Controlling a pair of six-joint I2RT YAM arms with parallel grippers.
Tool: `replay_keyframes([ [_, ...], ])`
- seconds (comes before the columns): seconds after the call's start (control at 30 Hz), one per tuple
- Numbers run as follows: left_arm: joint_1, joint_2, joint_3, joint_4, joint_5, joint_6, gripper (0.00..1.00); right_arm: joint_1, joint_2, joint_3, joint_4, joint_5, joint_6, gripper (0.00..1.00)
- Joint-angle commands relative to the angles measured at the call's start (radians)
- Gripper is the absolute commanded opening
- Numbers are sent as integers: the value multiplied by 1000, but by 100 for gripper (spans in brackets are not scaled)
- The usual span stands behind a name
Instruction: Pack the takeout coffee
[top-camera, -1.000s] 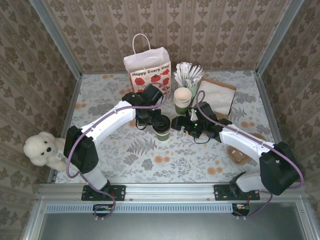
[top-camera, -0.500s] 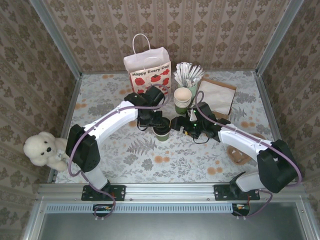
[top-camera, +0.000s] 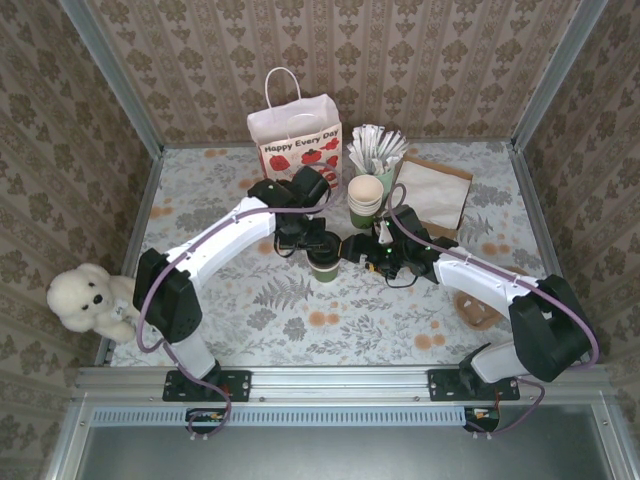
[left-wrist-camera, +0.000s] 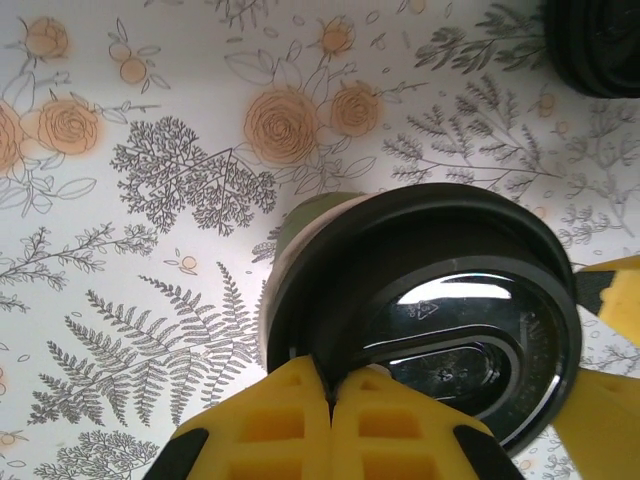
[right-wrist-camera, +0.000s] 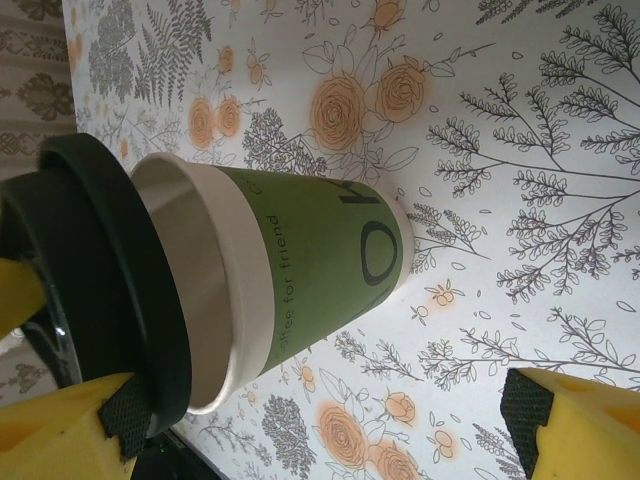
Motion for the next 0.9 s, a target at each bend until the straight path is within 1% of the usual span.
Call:
replay_keyframes([
  [0.0,-9,12,34,-59,-16,26,0,-5,4,0,4,-22,17,93],
  [0.23,-17,22,20,-68,-12,22,0,-5,6,-1,-1,-22,16,93],
  [0.4,-16,24,-17,-40,7,12,0,-5,4,-1,-6,-19,15,93],
  [0.67,-16,21,-27,-41,-23,12,0,-5,2,-5,-12,-13,14,93],
  [0.87,-17,22,-32,-27,-21,12,0,-4,4,-5,-11,-15,15,93],
])
